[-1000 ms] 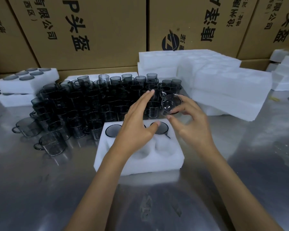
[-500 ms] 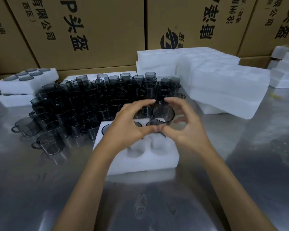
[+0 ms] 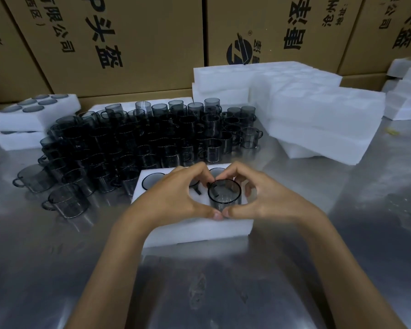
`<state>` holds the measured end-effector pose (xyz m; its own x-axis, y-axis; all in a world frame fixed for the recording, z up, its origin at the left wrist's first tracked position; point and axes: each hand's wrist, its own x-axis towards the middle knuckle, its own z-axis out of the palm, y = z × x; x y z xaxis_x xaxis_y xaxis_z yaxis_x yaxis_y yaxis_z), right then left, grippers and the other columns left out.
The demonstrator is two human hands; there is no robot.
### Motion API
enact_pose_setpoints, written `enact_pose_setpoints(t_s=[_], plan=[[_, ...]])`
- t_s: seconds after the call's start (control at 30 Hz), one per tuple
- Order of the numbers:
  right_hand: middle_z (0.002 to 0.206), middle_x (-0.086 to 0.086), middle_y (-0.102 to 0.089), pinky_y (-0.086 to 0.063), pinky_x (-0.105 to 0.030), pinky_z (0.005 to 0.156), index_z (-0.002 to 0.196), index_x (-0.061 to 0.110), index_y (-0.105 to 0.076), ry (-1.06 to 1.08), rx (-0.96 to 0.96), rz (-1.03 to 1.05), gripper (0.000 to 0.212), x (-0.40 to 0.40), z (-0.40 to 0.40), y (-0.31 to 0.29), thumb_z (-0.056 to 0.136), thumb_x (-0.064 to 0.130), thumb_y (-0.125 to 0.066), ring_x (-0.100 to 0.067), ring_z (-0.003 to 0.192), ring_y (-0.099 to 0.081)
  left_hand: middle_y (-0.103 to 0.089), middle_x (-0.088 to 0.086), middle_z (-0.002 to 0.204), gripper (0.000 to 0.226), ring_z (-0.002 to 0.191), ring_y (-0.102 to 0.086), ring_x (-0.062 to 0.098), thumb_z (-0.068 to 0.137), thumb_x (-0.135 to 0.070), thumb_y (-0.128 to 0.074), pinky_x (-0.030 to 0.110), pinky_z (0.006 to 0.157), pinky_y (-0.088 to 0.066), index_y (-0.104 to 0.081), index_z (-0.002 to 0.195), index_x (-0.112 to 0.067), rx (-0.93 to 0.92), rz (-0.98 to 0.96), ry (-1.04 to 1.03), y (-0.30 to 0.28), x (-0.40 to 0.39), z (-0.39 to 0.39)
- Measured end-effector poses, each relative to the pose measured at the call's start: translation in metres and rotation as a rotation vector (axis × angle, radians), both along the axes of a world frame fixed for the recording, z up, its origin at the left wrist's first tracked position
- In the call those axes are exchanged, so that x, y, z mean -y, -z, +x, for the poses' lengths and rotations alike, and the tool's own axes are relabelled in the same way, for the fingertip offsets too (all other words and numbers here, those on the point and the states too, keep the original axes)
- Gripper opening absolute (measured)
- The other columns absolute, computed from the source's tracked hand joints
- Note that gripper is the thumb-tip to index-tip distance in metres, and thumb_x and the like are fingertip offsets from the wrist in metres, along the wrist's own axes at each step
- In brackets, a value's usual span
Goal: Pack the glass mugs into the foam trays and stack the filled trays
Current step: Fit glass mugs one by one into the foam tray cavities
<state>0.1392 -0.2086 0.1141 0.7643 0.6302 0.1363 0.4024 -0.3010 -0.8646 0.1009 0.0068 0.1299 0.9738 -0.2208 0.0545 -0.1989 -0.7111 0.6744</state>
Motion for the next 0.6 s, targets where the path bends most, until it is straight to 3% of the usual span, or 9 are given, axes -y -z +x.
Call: enact_pose_setpoints(t_s=[0.07,0.17,0.3,0.43,0.5,0.6], plan=[[0.114,0.013,-0.059,-0.037,-0.022,0.089,0.112,0.04,-0.061,-0.015,0.003,-0.048,0.051,0.005,0.002,0.0,0.07,0.029,-0.087,-0.004,0.106,-0.052,-0.058,-0.012,0.117,0.055,0.116,-0.052,0.004,0.06,-0.047,-0.09,0.029,0.096,-0.044,-0.056,0.103,-0.041,-0.044,-0.001,0.014,0.0,-0.001,-0.001],[0.129,0.017,-0.05,-0.037,-0.025,0.101,0.116,0.046,-0.065,-0.043,0.003,-0.063,0.043,0.013,0.008,-0.002,0.076,0.047,-0.079,0.0,0.128,-0.041,-0.06,-0.014,0.12,0.046,0.117,-0.052,-0.001,0.069,-0.053,-0.083,0.024,0.096,-0.041,-0.059,0.106,-0.042,-0.118,-0.095,0.049,-0.002,-0.007,-0.003],[0.152,0.018,-0.036,-0.027,-0.037,0.121,0.12,0.035,-0.071,0.026,-0.05,0.055,0.028,0.012,0.016,0.006,0.094,0.026,-0.065,0.009,0.143,-0.023,-0.066,-0.015,0.111,0.025,0.11,-0.057,-0.003,0.085,-0.041,-0.069,0.024,0.096,-0.043,-0.068,0.108,-0.029,-0.055,-0.172,0.028,0.0,-0.006,0.0],[0.159,0.024,-0.022,-0.023,-0.041,0.122,0.132,0.054,-0.053,-0.005,-0.103,0.013,0.051,0.016,0.022,0.013,0.091,0.03,-0.07,0.012,0.145,-0.011,-0.057,-0.015,0.121,0.026,0.125,-0.046,0.007,0.084,-0.036,-0.073,0.027,0.106,-0.035,-0.065,0.109,-0.033,-0.014,-0.11,0.024,0.003,-0.003,0.001],[0.157,0.028,-0.025,-0.021,-0.042,0.123,0.136,0.058,-0.044,-0.011,-0.168,0.052,0.061,0.018,0.025,0.016,0.087,0.038,-0.074,0.008,0.146,-0.014,-0.045,-0.021,0.135,0.039,0.133,-0.034,0.004,0.081,-0.042,-0.074,0.024,0.105,-0.029,-0.058,0.116,-0.042,-0.022,-0.09,-0.011,0.002,-0.005,0.001],[0.158,0.028,-0.024,-0.02,-0.041,0.124,0.144,0.055,-0.035,0.003,-0.227,0.096,0.083,0.016,0.029,0.023,0.074,0.048,-0.078,0.008,0.146,-0.015,-0.025,-0.02,0.152,0.067,0.146,-0.013,0.006,0.076,-0.047,-0.076,0.03,0.116,-0.02,-0.042,0.133,-0.049,-0.054,-0.059,-0.082,0.002,-0.007,0.003]])
